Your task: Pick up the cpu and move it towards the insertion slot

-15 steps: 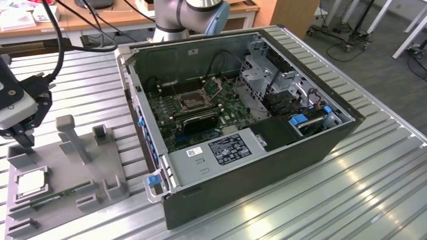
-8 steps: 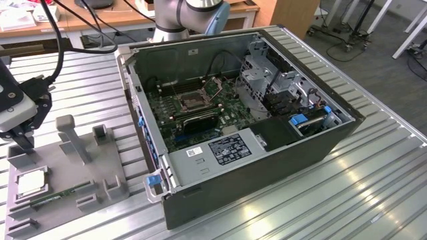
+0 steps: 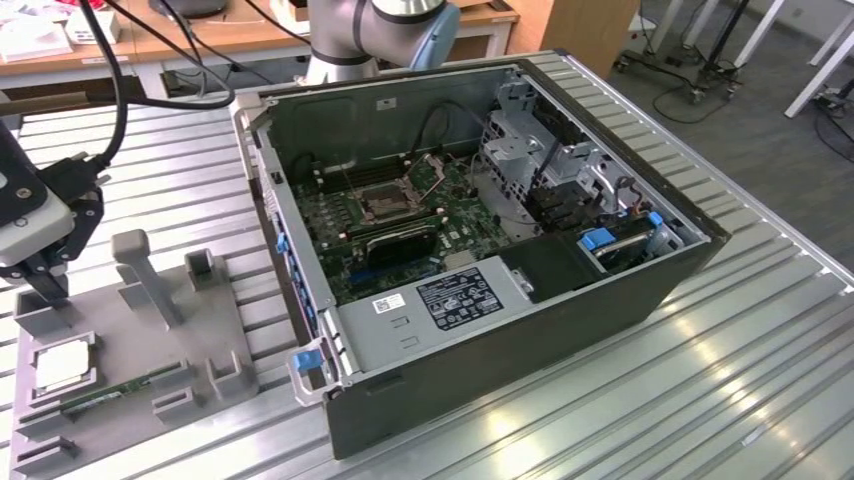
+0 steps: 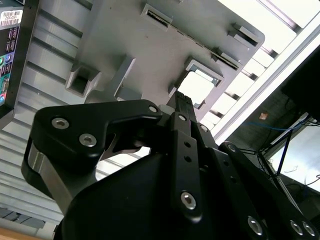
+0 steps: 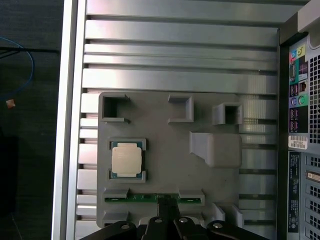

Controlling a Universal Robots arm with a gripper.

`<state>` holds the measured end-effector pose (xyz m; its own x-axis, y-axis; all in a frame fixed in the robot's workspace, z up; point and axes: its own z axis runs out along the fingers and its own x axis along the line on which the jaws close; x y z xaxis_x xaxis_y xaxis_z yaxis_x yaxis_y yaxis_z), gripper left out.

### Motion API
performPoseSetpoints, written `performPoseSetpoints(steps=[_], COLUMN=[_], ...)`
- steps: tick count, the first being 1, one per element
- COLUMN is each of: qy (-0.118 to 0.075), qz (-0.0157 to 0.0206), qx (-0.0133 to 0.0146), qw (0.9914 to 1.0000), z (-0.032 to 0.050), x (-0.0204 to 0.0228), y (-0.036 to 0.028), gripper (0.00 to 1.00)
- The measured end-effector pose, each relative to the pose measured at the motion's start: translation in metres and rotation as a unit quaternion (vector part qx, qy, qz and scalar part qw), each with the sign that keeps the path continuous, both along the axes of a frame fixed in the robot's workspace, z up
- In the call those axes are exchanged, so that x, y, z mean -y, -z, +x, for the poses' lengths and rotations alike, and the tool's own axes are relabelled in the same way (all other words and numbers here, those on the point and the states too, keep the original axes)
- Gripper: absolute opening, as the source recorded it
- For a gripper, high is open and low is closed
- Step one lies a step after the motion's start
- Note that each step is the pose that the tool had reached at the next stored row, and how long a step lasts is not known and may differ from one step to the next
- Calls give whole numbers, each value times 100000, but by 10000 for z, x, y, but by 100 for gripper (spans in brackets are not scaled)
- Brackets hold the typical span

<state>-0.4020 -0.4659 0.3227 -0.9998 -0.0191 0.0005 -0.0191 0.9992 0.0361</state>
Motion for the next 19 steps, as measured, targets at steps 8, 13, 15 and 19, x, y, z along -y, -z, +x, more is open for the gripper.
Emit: performPoseSetpoints(steps=[8, 13, 15, 19], qy=[-4, -1, -1, -2], qz=[-31, -66, -72, -65], qx=[3, -1, -5, 8], qw=[100000, 100000, 100000, 100000], z=[0, 0, 0, -1], x=[0, 0, 0, 0], y=[23, 49, 56, 65], gripper=[11, 11, 11, 11])
